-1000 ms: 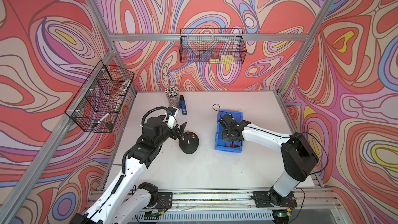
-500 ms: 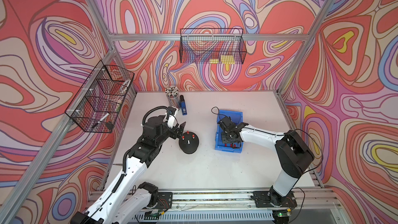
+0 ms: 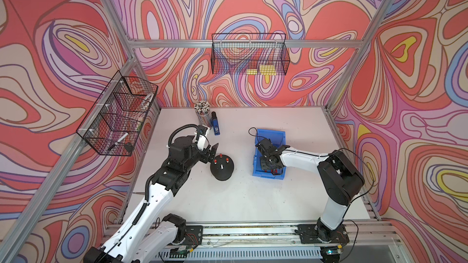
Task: Cover the protruding screws with screw protection sleeves
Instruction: Pick up the screw protection sleeve from the storage box.
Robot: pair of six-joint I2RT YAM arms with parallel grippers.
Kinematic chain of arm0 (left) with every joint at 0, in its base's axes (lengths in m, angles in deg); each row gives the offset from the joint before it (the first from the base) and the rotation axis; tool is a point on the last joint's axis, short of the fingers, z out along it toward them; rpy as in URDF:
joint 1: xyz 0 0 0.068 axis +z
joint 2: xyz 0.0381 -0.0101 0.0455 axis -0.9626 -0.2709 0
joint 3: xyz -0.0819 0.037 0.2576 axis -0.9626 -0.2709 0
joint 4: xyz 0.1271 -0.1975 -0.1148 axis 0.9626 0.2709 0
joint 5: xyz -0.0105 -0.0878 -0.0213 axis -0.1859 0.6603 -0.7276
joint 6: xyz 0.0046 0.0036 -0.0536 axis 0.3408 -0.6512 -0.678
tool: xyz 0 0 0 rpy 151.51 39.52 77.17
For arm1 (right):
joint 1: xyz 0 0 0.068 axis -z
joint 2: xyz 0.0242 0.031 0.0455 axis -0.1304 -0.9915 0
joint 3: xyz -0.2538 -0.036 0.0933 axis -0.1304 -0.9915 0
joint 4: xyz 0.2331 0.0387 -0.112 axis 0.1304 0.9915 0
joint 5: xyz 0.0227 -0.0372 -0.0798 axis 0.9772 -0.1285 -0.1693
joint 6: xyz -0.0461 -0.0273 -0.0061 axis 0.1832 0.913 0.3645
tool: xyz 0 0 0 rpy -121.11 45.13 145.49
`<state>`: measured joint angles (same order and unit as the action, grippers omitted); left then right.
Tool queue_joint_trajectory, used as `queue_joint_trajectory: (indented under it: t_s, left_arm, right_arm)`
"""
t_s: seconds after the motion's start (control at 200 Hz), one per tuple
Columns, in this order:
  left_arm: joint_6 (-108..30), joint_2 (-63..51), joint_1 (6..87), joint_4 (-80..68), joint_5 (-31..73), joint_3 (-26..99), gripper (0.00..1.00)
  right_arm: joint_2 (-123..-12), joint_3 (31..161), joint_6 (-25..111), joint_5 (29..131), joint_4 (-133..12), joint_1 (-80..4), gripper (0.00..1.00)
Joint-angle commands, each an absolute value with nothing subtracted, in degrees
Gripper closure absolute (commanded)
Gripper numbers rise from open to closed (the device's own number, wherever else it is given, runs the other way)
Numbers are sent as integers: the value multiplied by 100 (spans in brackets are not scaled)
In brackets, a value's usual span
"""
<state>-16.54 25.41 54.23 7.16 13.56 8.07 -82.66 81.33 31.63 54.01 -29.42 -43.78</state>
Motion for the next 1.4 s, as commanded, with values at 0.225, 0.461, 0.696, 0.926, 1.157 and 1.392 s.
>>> queue_joint_trajectory:
  t_s: [0.225,0.461,0.696,0.926,1.157,1.392]
  left_arm:
    - [-1632,2532,5406,755,1304,814,8]
    - [-1633,2532,5405,771,1303,814,9]
    - [-1627,2516,5406,773,1301,814,8]
    - [-1619,2506,5405,773,1303,814,9]
    - [-1655,2470,5406,799,1413,858,8]
    - [-1972,2391,5407,849,2006,1021,9]
  right_arm:
    - [-8363,8103,3243,5392,-2940,-4317,83]
    - [-8427,8160,3270,5421,-2984,-4284,83]
    - [-8437,8182,3305,5502,-3032,-4248,87]
    - [-8364,8208,3350,5501,-3030,-4230,94]
    - [-7607,8220,3367,5706,-2969,-4233,98]
    - [-6503,8044,3473,6224,-3164,-4237,98]
